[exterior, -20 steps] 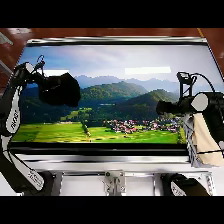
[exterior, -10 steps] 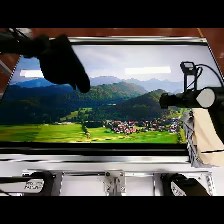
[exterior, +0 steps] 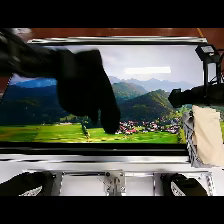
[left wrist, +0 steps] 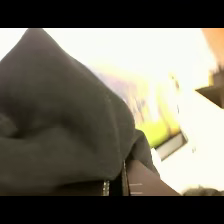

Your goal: Fold the shirts.

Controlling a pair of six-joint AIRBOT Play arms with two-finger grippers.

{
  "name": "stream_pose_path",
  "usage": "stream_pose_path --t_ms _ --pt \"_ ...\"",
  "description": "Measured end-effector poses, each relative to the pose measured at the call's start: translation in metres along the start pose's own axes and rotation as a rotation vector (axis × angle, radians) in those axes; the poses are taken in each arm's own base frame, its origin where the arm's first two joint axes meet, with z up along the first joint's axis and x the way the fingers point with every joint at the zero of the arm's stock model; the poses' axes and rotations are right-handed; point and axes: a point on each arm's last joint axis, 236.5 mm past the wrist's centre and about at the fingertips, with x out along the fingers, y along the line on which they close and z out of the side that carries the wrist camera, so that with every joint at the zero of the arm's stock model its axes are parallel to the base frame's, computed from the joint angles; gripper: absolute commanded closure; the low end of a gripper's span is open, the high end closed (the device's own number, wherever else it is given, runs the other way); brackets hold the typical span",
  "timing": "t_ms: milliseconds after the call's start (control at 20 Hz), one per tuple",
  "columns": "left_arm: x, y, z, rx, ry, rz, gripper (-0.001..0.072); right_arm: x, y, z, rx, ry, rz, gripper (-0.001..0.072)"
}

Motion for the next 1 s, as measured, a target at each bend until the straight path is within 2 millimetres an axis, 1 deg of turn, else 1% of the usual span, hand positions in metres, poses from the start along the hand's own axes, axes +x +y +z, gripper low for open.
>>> stream_pose_path --t_ms 50,100,200,250,300,350,400,450,500,550,600,650,700,800,850,900,950,1000 --pt "0.021 -0.014 -0.019 0.012 0.045 -0.013 0.0670 0.002 0.005 -0.011 0.014 0.041 0.023 0.0041" --pt "0.043 -0.023 -0.040 0.018 0.094 -0.019 0.0670 0.006 0.011 -0.021 0.027 0.078 0.046 0.0041" --pt "0.087 -0.036 -0.087 0.013 0.191 -0.024 0.0670 0.018 0.021 -0.044 0.056 0.161 0.091 0.0041" --pt "0.108 -0.035 -0.109 -0.001 0.228 -0.014 0.0670 0.025 0.025 -0.057 0.069 0.204 0.108 0.0041" --pt "0.131 -0.028 -0.135 -0.023 0.274 0.011 0.0670 0.032 0.027 -0.070 0.077 0.244 0.117 0.0041" --pt "0.151 -0.019 -0.155 -0.056 0.301 0.036 0.0668 0.039 0.028 -0.082 0.087 0.284 0.120 0.0041" --pt "0.167 -0.009 -0.171 -0.093 0.317 0.058 0.0588 0.046 0.028 -0.095 0.096 0.322 0.119 0.0041" --pt "0.182 0.003 -0.185 -0.134 0.329 0.081 0.0231 0.053 0.027 -0.105 0.107 0.352 0.117 0.0041" --pt "0.192 0.013 -0.190 -0.173 0.328 0.094 0.0009 0.059 0.027 -0.113 0.116 0.370 0.113 0.0041" --pt "0.198 0.025 -0.190 -0.216 0.319 0.108 0.0001 0.063 0.026 -0.118 0.123 0.382 0.109 0.0041" --pt "0.200 0.038 -0.184 -0.252 0.305 0.123 0.0001 0.067 0.026 -0.121 0.130 0.386 0.106 0.0041" --pt "0.198 0.052 -0.173 -0.282 0.284 0.135 0.0001 0.070 0.025 -0.123 0.133 0.388 0.101 0.0041" --pt "0.192 0.066 -0.158 -0.294 0.258 0.148 0.0002 0.071 0.022 -0.127 0.132 0.396 0.090 0.0041" --pt "0.165 0.104 -0.128 -0.290 0.224 0.191 0.0003 0.072 0.013 -0.134 0.121 0.418 0.051 0.0041" --pt "0.148 0.122 -0.118 -0.282 0.219 0.214 0.0003 0.071 0.007 -0.140 0.110 0.442 0.025 0.0041" --pt "0.131 0.141 -0.115 -0.277 0.228 0.243 0.0003 0.069 0.000 -0.145 0.093 0.463 0.003 0.0041" --pt "0.113 0.163 -0.120 -0.281 0.257 0.278 0.0003 0.067 -0.007 -0.150 0.084 0.486 -0.020 0.0041" --pt "0.098 0.184 -0.131 -0.297 0.293 0.311 0.0003 0.065 -0.013 -0.154 0.086 0.502 -0.033 0.0041"
